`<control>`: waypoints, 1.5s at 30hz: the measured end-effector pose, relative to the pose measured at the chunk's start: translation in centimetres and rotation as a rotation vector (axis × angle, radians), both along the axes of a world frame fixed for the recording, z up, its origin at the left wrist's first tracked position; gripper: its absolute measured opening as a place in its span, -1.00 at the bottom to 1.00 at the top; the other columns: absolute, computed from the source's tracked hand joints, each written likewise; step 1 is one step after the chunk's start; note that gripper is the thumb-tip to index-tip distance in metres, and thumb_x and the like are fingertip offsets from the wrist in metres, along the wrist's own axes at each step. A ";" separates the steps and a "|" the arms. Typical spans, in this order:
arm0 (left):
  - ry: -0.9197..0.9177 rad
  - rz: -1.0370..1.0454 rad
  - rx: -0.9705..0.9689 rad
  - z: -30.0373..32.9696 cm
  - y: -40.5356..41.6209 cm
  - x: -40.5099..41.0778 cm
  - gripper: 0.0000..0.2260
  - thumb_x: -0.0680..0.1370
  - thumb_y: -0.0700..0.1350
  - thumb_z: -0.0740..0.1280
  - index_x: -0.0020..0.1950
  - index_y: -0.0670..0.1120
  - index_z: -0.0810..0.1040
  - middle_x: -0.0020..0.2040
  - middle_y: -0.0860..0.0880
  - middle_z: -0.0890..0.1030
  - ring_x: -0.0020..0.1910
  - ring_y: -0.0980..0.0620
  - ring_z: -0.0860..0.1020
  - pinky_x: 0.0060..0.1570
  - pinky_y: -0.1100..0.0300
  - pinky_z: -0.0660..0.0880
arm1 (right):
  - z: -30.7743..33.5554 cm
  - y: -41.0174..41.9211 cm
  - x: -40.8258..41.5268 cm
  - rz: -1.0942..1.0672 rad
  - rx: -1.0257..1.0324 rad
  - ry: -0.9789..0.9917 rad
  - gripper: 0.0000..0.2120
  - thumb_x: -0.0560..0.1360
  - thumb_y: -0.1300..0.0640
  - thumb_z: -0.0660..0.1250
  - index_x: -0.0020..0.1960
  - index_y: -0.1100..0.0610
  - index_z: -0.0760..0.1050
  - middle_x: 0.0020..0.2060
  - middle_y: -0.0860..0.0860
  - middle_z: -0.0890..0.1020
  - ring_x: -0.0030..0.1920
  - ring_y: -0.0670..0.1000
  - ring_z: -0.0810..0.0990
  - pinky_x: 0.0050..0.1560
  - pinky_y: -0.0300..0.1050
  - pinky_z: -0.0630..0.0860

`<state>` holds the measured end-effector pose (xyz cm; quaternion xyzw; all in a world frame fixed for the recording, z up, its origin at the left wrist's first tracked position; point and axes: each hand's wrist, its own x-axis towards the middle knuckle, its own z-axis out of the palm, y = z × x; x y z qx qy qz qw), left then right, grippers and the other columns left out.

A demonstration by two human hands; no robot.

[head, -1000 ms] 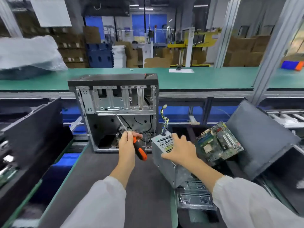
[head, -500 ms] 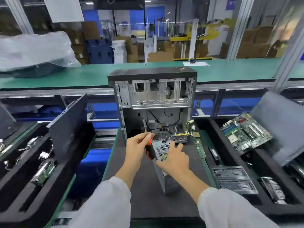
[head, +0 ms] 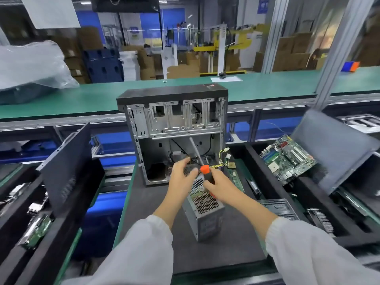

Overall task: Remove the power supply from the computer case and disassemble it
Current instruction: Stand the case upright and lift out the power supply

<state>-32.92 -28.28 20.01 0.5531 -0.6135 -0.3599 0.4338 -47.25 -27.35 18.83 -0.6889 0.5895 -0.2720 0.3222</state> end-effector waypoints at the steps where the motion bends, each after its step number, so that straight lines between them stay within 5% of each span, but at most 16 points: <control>1: -0.190 0.018 0.054 -1.0 -0.2 -0.9 -0.52 0.58 -0.20 0.32 0.48 -0.20 0.30 0.43 -0.16 0.33 0.42 -0.07 0.32 0.40 0.07 0.28 | -0.5 -0.1 -0.9 -0.051 0.013 0.010 -0.89 0.53 0.16 0.25 -0.11 0.03 0.32 -0.27 -0.03 0.41 -0.33 -0.07 0.38 -0.39 -0.32 0.28; 5: -0.638 0.080 0.310 -3.9 0.0 -4.9 -0.33 0.58 0.05 0.26 0.55 -0.18 0.03 0.58 -0.18 -0.02 0.57 -0.18 -0.06 0.49 -0.23 -0.04 | -2.4 -0.9 -2.8 -0.209 0.038 0.050 -0.81 0.52 0.11 0.29 -0.19 0.11 0.30 -0.35 -0.04 0.42 -0.33 -0.01 0.41 -0.44 -0.26 0.22; 11: -0.744 0.084 0.406 -5.5 -1.2 -4.9 0.07 0.41 0.37 0.30 0.58 -0.19 -0.22 0.59 -0.16 -0.24 0.56 -0.18 -0.28 0.44 -0.33 -0.06 | -3.4 -1.8 -2.9 -0.188 0.037 0.048 -0.70 0.57 0.07 0.28 -0.32 0.07 0.33 -0.37 -0.03 0.46 -0.24 0.08 0.47 -0.39 -0.27 0.27; 15: -0.661 0.042 0.369 -5.1 -1.6 -2.4 0.06 0.35 0.23 0.44 0.58 -0.16 -0.11 0.61 -0.09 -0.09 0.58 -0.12 -0.17 0.49 -0.18 0.07 | -3.3 -2.4 -2.3 -0.141 0.133 -0.072 -0.82 0.59 0.08 0.24 -0.04 0.21 0.44 -0.21 0.17 0.64 -0.33 0.06 0.61 -0.19 -0.03 0.58; 20: -0.387 0.080 0.379 -4.7 -0.9 3.4 -0.09 0.20 0.12 0.36 0.52 -0.05 0.19 0.46 -0.08 0.23 0.47 -0.12 0.15 0.40 -0.02 0.22 | -3.3 -2.9 -0.8 -0.082 0.186 -0.079 -0.88 0.59 0.11 0.22 0.05 0.16 0.46 -0.33 0.07 0.61 -0.48 -0.11 0.52 -0.52 -0.34 0.41; 22: -0.280 0.103 0.389 -5.6 -0.3 6.5 -0.26 0.33 0.12 0.40 0.48 0.04 0.26 0.41 -0.06 0.28 0.44 -0.13 0.25 0.36 0.03 0.27 | -3.4 -3.2 0.0 -0.053 0.183 -0.080 -0.87 0.59 0.14 0.22 0.10 0.14 0.48 -0.27 0.04 0.59 -0.47 -0.16 0.53 -0.51 -0.35 0.40; 25: 0.007 0.124 0.356 -7.6 0.8 9.7 -0.67 0.56 -0.09 0.39 0.28 0.15 0.43 0.33 -0.01 0.47 0.28 -0.02 0.50 0.19 0.14 0.48 | -3.8 -3.6 1.5 -0.049 0.189 -0.122 -0.83 0.59 0.13 0.22 0.15 0.13 0.48 -0.22 0.06 0.59 -0.47 -0.15 0.53 -0.51 -0.34 0.40; 30: 0.227 0.194 0.314 -7.7 1.1 8.6 -0.82 0.63 0.02 0.25 -0.05 0.32 0.55 0.10 0.22 0.54 -0.12 0.47 0.55 -0.31 0.56 0.42 | -5.0 -4.1 3.5 -0.030 0.200 -0.159 -0.78 0.59 0.10 0.22 0.21 0.10 0.47 -0.18 0.10 0.61 -0.47 -0.12 0.53 -0.49 -0.34 0.41; 32: 0.201 0.189 0.308 -7.3 0.6 7.8 -0.80 0.64 0.01 0.23 -0.03 0.32 0.56 0.11 0.21 0.53 -0.04 0.44 0.52 -0.22 0.52 0.41 | -5.4 -4.4 3.8 -0.011 0.200 -0.146 -0.78 0.59 0.10 0.21 0.22 0.07 0.46 -0.21 0.10 0.62 -0.47 -0.12 0.54 -0.50 -0.30 0.42; 35: 0.155 0.162 0.296 -7.6 -0.6 7.1 -0.73 0.64 -0.11 0.17 0.27 0.08 0.55 0.27 0.06 0.52 0.21 0.17 0.47 0.07 0.27 0.35 | -5.7 -4.7 3.7 -0.015 0.214 -0.141 -0.78 0.58 0.12 0.21 0.21 0.06 0.46 -0.21 0.09 0.60 -0.44 -0.09 0.58 -0.39 -0.23 0.50; 41: 0.244 0.168 0.343 -8.2 -0.6 7.6 -0.67 0.64 -0.16 0.12 0.12 0.19 0.60 0.05 0.12 0.67 -0.03 0.17 0.62 -0.19 0.31 0.48 | -6.9 -4.8 2.7 0.018 0.170 -0.049 -0.80 0.57 0.10 0.24 0.16 0.08 0.51 -0.24 0.01 0.60 -0.43 -0.10 0.59 -0.34 -0.27 0.56; 45: 0.283 0.142 0.360 -8.5 -0.5 7.9 -0.60 0.66 -0.13 0.06 0.05 0.29 0.61 -0.05 0.18 0.70 -0.04 0.12 0.66 -0.12 0.26 0.54 | -7.8 -4.6 2.1 -0.026 0.137 -0.007 -0.83 0.56 0.08 0.25 0.07 0.12 0.55 -0.19 0.08 0.62 -0.36 0.01 0.63 -0.31 -0.21 0.58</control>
